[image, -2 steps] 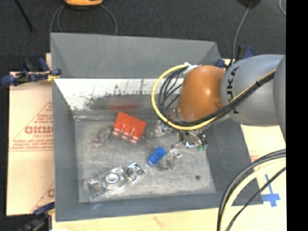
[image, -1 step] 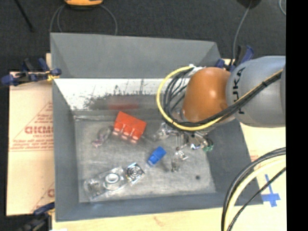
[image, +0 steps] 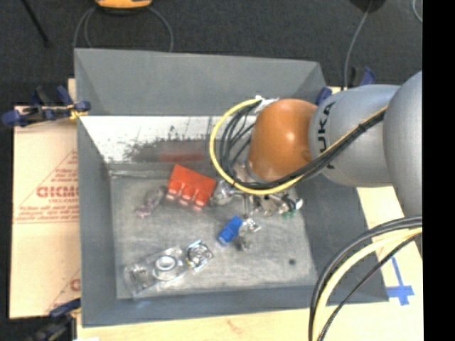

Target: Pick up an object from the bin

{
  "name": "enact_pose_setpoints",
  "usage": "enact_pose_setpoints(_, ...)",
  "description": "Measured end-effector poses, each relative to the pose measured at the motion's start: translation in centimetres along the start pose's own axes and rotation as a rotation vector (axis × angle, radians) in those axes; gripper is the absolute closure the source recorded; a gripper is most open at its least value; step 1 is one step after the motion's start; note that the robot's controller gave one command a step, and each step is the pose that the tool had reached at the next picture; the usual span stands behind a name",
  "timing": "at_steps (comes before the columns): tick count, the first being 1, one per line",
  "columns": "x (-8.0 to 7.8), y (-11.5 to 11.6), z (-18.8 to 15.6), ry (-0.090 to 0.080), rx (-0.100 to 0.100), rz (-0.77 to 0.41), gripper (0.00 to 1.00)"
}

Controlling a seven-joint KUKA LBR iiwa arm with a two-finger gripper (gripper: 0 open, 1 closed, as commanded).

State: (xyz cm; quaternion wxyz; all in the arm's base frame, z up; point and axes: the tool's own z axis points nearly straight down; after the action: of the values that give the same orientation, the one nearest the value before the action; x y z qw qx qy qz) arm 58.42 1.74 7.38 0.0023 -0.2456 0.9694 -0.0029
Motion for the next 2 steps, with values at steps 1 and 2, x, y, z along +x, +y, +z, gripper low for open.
enact_pose_setpoints(1, -0.1, -0.25, -0.23, -0.003, -0.003, 0.007, 0.0)
enact_pose_setpoints(2, -0.44, -0.32, -0.61, -0.012, 0.0, 0.008, 1.0)
